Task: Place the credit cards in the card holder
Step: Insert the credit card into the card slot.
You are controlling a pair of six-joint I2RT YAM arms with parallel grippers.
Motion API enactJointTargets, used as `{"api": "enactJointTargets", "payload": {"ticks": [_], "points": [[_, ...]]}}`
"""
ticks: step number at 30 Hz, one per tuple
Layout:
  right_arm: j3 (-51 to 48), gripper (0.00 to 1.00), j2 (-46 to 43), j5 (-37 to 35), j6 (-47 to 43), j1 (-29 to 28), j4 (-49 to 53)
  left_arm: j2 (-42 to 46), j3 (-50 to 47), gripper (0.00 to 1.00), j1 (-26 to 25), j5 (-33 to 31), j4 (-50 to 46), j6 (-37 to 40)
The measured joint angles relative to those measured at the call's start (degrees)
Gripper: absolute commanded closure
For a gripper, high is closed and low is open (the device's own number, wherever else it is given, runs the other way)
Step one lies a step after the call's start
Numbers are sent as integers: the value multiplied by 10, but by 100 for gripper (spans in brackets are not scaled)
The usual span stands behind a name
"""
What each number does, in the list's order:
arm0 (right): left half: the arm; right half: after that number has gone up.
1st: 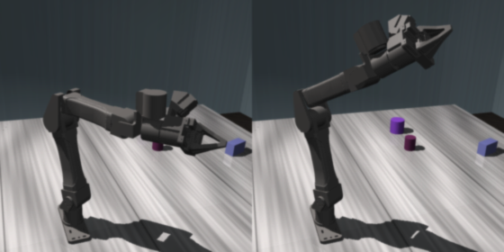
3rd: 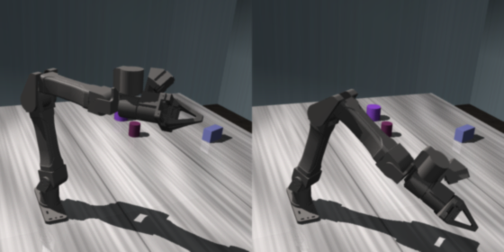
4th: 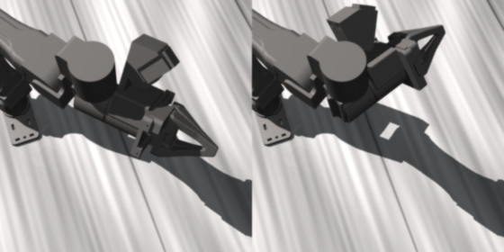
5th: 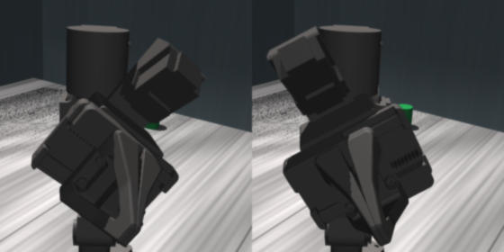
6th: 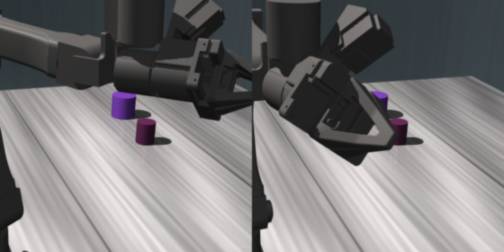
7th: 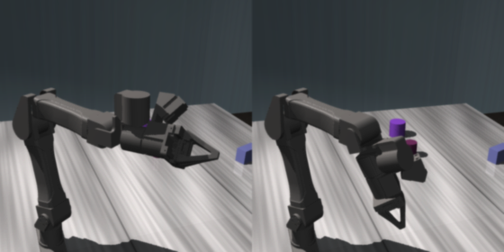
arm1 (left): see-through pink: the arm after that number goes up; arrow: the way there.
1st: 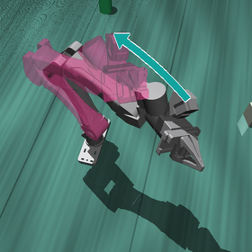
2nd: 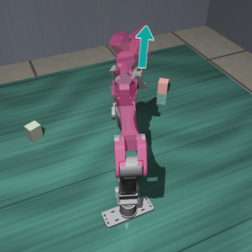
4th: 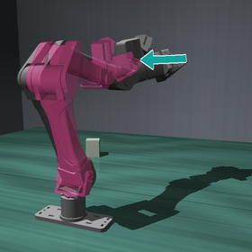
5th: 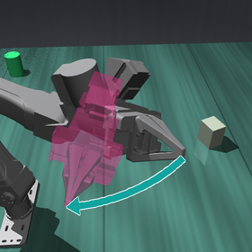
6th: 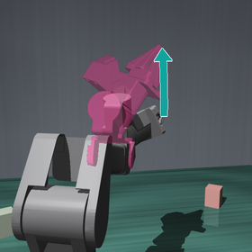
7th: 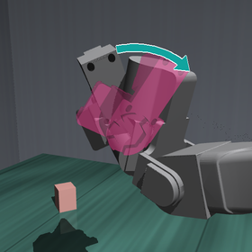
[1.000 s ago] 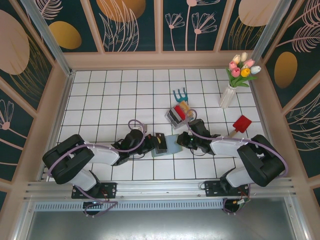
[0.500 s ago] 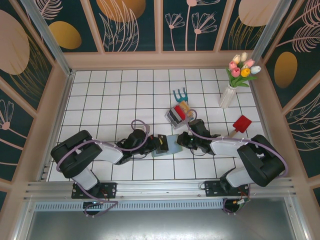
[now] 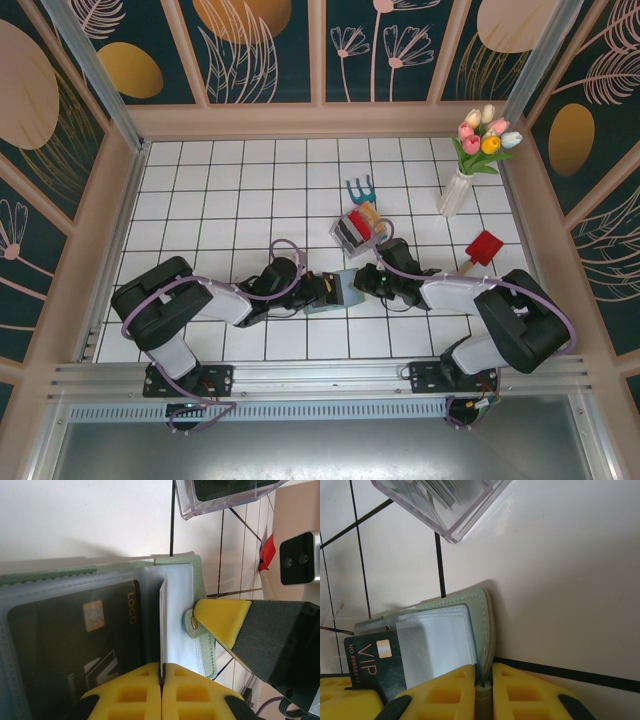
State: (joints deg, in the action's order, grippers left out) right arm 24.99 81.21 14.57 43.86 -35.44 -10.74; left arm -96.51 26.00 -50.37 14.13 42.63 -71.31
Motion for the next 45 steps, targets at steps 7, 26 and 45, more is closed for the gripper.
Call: {"api": "enactJointTargets", "payload": {"ticks": [7,26,45], "points": [[-3,87,0,3,5,0,-8,-38,23,91,0,10,20,-21],[-43,86,-34,4,63,-1,-28,-47,94,71,-22,5,-75,13],[-40,86,-35,4,60,-2,-19,9,94,79,-25,-46,-188,45]]}}
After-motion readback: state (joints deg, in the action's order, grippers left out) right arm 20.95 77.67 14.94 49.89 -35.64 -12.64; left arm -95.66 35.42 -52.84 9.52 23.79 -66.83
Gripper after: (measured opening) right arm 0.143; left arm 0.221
